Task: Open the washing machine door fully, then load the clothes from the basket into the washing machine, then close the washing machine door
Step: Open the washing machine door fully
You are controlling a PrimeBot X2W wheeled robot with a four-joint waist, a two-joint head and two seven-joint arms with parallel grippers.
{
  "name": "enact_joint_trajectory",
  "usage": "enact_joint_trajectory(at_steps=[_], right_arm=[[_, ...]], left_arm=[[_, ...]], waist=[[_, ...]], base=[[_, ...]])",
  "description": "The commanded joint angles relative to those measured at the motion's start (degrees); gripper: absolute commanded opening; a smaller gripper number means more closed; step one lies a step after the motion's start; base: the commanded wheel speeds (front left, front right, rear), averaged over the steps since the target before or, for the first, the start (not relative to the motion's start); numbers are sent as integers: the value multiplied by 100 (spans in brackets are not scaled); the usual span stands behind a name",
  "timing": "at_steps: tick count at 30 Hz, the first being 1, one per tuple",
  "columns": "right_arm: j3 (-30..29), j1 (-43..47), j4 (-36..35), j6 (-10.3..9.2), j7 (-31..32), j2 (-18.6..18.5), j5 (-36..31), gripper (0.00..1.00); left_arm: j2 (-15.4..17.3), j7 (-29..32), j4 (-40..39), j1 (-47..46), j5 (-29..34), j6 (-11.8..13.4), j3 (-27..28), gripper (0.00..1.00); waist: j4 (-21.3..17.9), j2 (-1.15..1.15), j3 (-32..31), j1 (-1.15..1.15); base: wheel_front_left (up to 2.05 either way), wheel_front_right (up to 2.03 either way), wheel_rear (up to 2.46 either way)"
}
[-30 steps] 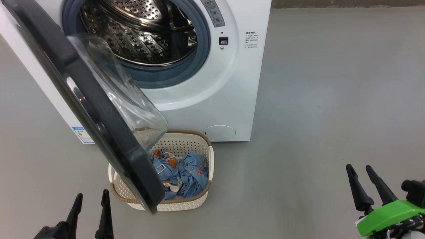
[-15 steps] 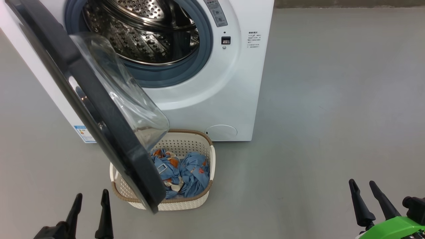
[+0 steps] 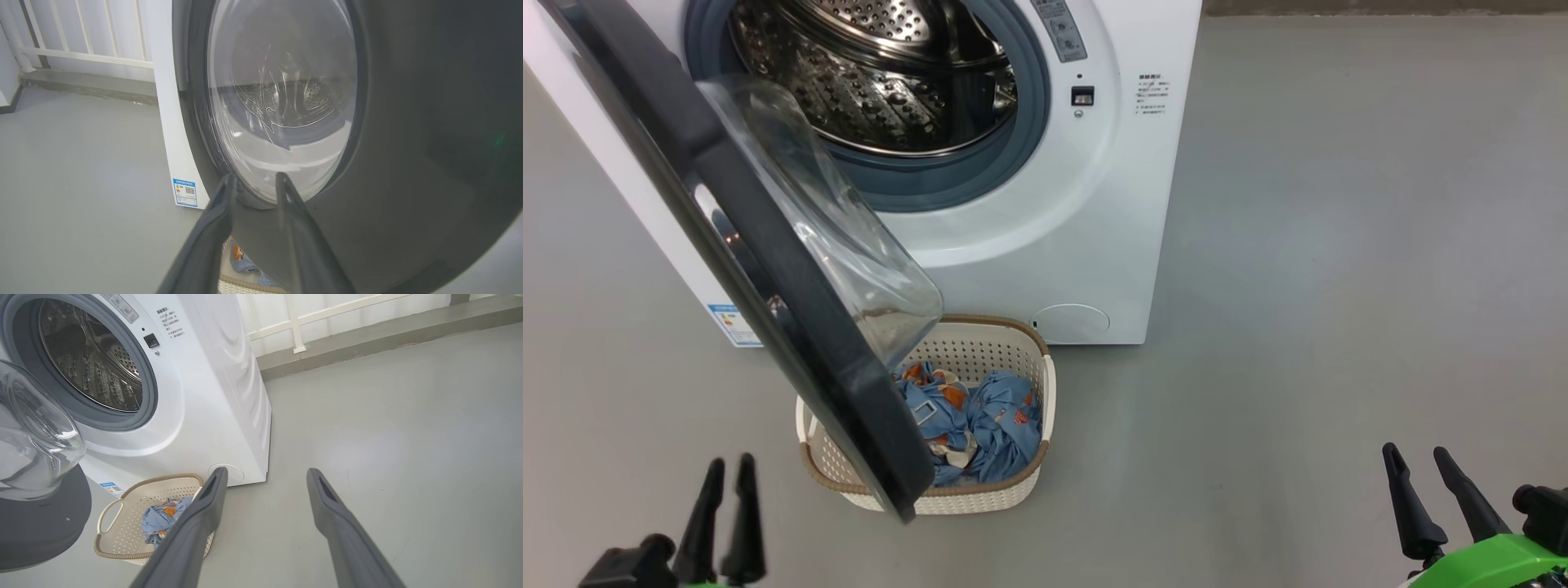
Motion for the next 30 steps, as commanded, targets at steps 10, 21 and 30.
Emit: enact_joint_trajectory(at_steps=[10, 21, 30], right_arm=[[135, 98, -114, 8, -76, -131, -117, 100], [122, 162, -202, 8, -76, -198, -373, 100], [136, 210, -315, 8, -76, -176, -760, 100]], left_arm=[[42, -37, -1297, -338, 150, -15, 399, 0], [39, -37, -3070, -358, 270, 231, -103, 0], [38, 108, -3362, -267, 433, 112, -1560, 0]], waist=[[79, 0, -52, 0], [179, 0, -65, 0], [176, 0, -50, 0]], base=[[0, 0, 0], [0, 0, 0], [0, 0, 0]])
